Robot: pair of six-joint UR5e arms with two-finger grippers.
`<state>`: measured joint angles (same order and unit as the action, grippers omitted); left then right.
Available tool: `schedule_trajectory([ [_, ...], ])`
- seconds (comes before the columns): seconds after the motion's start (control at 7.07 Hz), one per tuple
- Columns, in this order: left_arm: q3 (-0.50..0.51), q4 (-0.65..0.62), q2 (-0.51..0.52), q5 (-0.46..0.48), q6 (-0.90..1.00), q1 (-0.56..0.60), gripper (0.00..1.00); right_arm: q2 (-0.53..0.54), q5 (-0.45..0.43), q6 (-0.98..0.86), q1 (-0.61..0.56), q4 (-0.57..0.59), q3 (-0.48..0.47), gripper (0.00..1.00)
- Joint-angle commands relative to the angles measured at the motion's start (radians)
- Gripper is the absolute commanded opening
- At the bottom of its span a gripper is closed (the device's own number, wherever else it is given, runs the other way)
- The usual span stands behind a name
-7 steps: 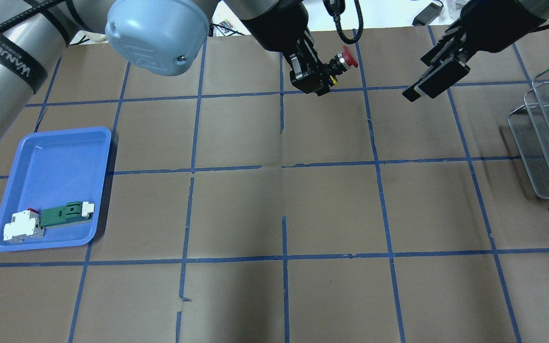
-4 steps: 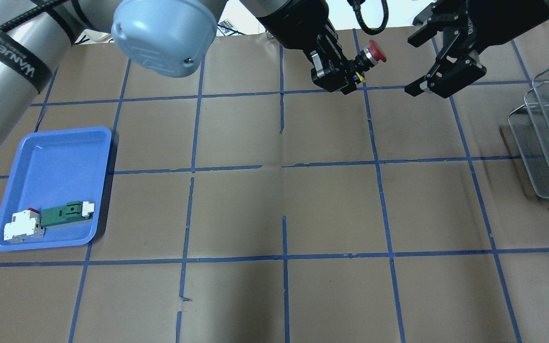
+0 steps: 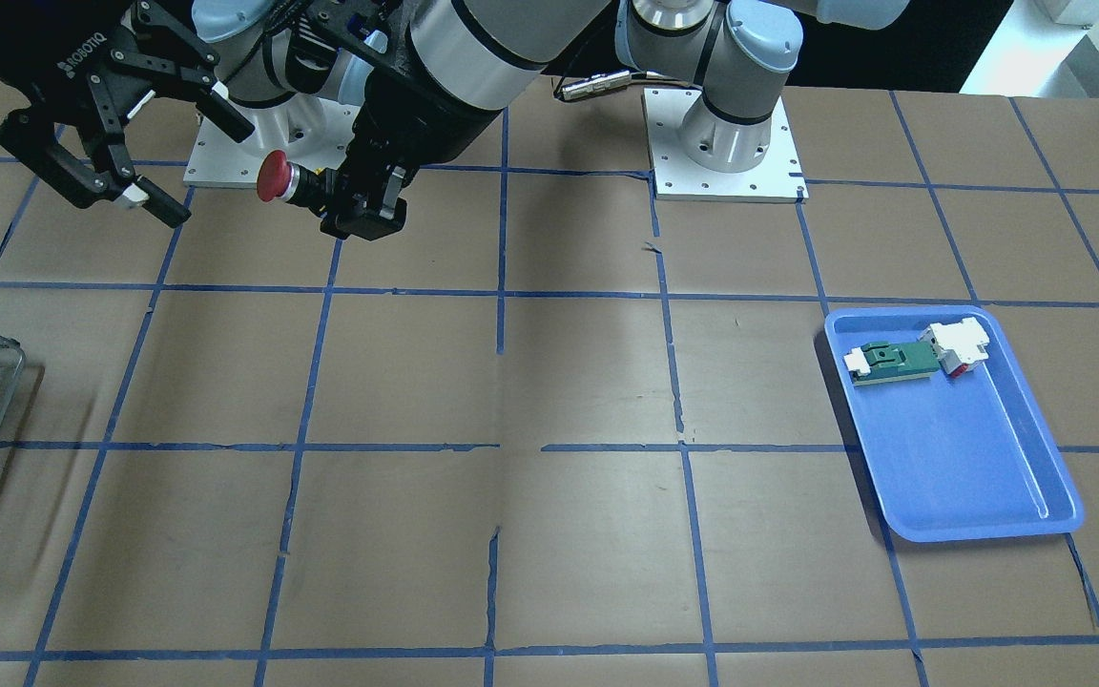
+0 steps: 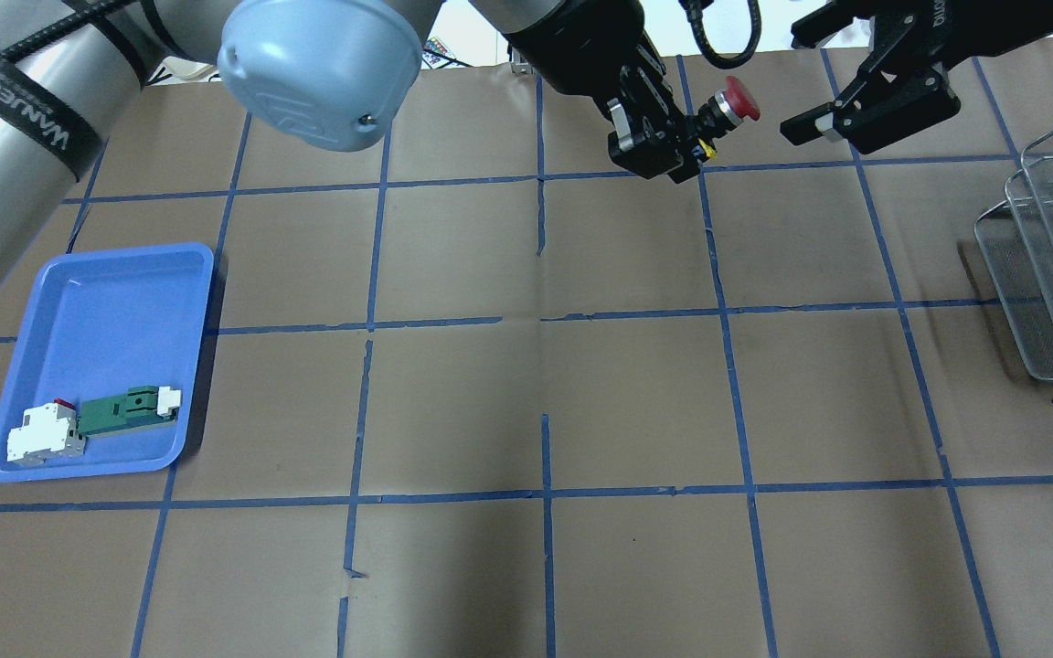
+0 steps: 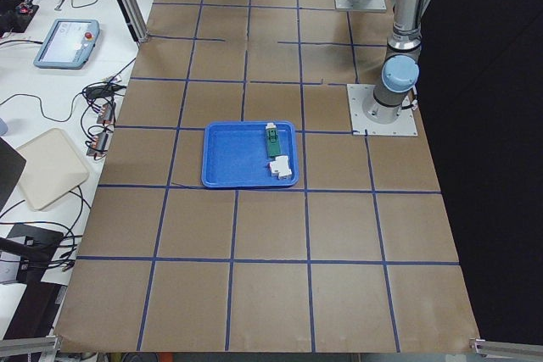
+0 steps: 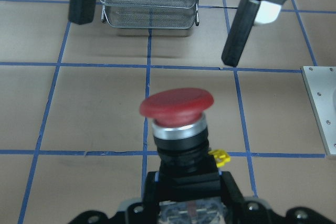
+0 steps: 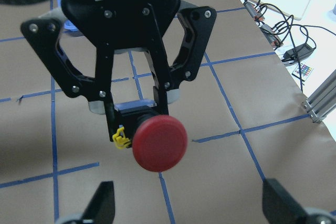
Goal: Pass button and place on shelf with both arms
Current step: 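Hold the button out with the left gripper while the right gripper approaches it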
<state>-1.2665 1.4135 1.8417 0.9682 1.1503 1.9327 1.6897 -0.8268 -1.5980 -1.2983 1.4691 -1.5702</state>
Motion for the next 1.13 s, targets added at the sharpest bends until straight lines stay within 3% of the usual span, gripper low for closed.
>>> schedule_trajectory([
  [0.0, 0.001, -0.001, -0.012, -0.003, 0.008, -0.003, 0.00, 0.036, 0.014, -0.004, -0.003, -0.107, 0.001, 1.00],
  [0.99, -0.004, -0.001, -0.015, 0.006, 0.016, -0.001, 0.02, 0.031, 0.017, 0.000, -0.033, -0.113, 0.002, 1.00],
])
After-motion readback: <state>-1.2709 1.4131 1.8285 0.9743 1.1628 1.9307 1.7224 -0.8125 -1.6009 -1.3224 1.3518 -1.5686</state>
